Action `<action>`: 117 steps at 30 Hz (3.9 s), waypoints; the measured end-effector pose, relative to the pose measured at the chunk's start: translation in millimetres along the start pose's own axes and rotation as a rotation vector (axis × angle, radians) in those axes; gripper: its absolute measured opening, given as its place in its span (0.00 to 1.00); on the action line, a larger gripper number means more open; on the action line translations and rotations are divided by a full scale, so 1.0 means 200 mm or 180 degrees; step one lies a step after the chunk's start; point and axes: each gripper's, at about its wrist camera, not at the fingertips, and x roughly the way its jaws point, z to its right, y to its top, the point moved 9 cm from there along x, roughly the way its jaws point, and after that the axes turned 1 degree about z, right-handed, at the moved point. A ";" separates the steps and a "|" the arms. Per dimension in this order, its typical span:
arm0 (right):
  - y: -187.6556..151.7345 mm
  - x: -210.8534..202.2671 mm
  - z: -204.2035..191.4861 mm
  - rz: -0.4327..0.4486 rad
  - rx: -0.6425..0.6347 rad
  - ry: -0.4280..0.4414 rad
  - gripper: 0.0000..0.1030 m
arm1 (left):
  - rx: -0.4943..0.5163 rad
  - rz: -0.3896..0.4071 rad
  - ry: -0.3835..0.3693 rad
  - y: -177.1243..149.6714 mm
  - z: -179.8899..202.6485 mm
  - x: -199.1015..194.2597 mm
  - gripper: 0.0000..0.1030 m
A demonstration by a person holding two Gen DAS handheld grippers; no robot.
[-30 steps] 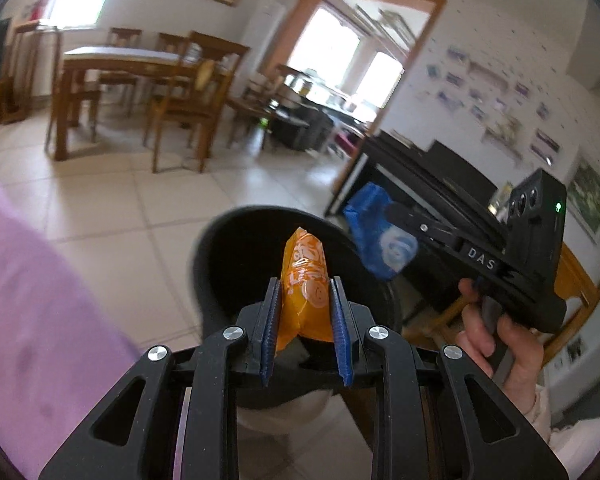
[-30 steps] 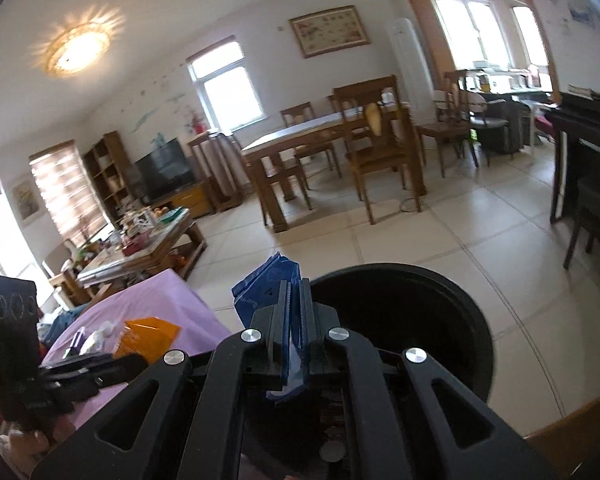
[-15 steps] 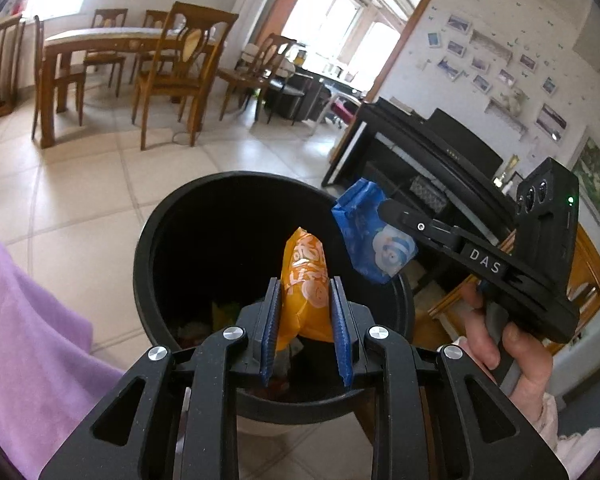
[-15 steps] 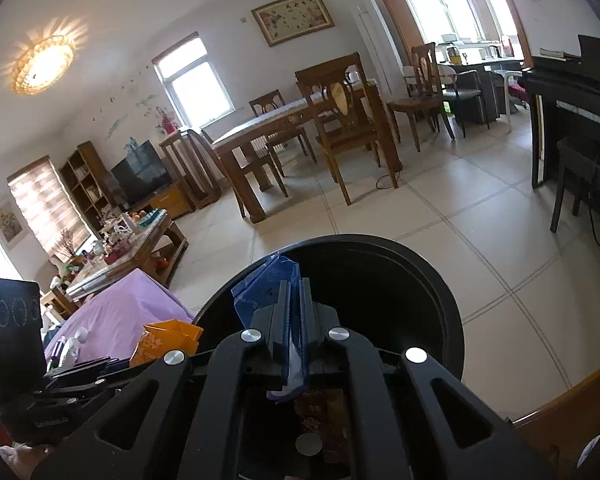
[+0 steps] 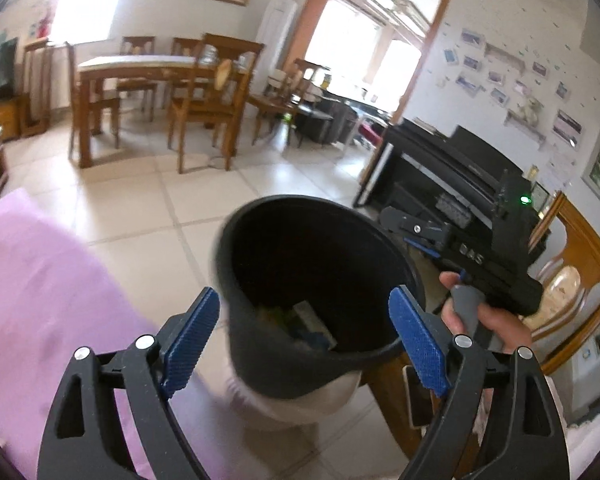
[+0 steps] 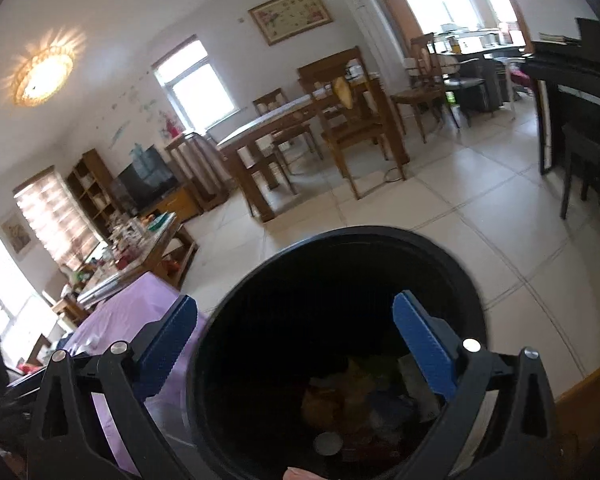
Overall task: Collect trash
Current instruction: 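Grasp the beige milk pouch with the left tool while the right tool grasps the foil bag, then carry the milk pouch and foil bag to the bin and open both tools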
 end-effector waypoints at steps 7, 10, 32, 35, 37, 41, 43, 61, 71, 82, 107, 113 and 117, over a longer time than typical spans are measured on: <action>-0.10 0.14 -0.43 -0.0274 -0.0369 0.0382 0.95 | -0.0259 0.0165 0.0824 -0.23 -0.50 -0.64 0.85; -0.21 0.22 -0.73 -0.0469 -0.0617 0.0634 0.95 | -0.0374 0.0095 0.1280 -0.37 -0.75 -0.90 0.85; -0.87 0.76 -1.89 -0.1750 -0.1273 0.1404 0.94 | -0.0561 -0.0508 0.1562 -0.71 -1.16 -0.98 0.49; -0.91 0.80 -1.91 -0.1858 -0.1230 0.1419 0.84 | -0.0538 -0.0468 0.1588 -0.71 -1.17 -0.97 0.38; -0.93 0.81 -1.92 -0.1905 -0.1232 0.1434 0.78 | -0.0515 -0.0436 0.1627 -0.70 -1.18 -0.98 0.36; -1.00 0.82 -1.95 -0.2003 -0.1285 0.1481 0.42 | -0.0476 -0.0323 0.1715 -0.70 -1.17 -1.00 0.32; -1.02 0.81 -1.96 -0.1996 -0.1312 0.1490 0.38 | -0.0458 -0.0284 0.1742 -0.69 -1.16 -1.02 0.31; -0.63 0.41 -1.73 -0.1133 -0.1215 0.1447 0.28 | -0.0234 -0.0075 0.1748 -0.60 -0.99 -1.07 0.30; -0.27 0.16 -1.20 -0.0423 -0.0914 0.0960 0.26 | -0.0483 0.0159 0.1217 -0.45 -0.93 -0.97 0.29; -0.04 0.01 -0.63 -0.0025 -0.0625 0.0397 0.23 | -0.0360 0.0177 0.0586 -0.16 -0.67 -0.56 0.29; 0.03 -0.10 0.17 0.0237 -0.0023 -0.0481 0.23 | 0.0134 -0.0197 -0.0183 0.05 0.11 0.66 0.30; 0.01 -0.09 0.19 0.0204 -0.0009 -0.0481 0.23 | 0.0289 -0.0236 -0.0109 0.03 0.18 0.70 0.30; 0.03 -0.09 0.21 0.0193 0.0010 -0.0457 0.27 | 0.0430 -0.0278 -0.0053 0.02 0.22 0.70 0.36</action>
